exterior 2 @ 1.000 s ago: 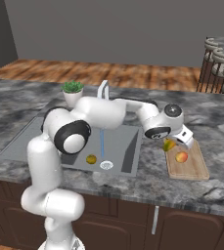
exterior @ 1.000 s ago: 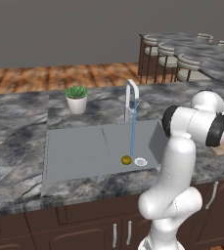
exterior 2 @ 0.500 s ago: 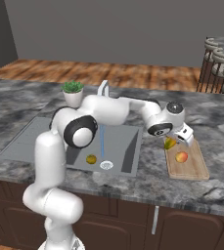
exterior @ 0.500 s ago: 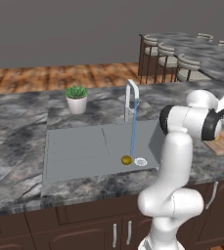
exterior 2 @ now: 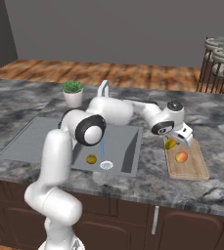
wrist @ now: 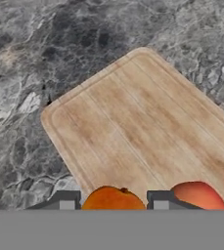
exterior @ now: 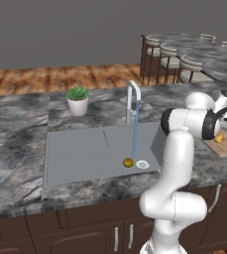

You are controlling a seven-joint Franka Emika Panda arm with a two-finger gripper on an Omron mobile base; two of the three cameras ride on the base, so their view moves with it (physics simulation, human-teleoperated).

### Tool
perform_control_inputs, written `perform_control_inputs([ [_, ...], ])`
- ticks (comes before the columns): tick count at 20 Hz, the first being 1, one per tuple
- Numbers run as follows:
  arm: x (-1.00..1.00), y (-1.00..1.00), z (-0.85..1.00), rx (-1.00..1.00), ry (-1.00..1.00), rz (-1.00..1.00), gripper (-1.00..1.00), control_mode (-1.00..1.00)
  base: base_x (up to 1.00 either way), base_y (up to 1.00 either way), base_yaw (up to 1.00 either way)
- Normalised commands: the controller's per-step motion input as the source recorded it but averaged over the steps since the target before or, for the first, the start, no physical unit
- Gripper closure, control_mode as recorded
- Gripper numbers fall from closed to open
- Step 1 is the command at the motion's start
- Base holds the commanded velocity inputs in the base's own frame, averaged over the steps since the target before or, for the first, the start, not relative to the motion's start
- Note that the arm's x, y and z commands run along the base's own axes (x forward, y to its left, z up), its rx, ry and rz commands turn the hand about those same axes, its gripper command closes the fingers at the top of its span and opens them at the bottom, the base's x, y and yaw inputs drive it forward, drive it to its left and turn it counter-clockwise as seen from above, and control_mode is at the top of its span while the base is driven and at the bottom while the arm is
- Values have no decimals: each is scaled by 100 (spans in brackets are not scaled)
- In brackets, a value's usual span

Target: Pick the mango, orange, mango from the sink and place them on the cutting board to airdry. Then turn off the sink faucet.

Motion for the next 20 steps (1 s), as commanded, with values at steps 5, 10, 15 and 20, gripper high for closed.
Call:
perform_control_inputs([
  [5,23,-14,-13,1,5,0,100,-100,0,0,0],
  [10,20,-18,-22,2,7,0,100,-100,0,0,0],
  [15,18,-11,-29,2,8,0,100,-100,0,0,0],
  [20,12,-8,-17,1,5,0,100,-100,0,0,0],
])
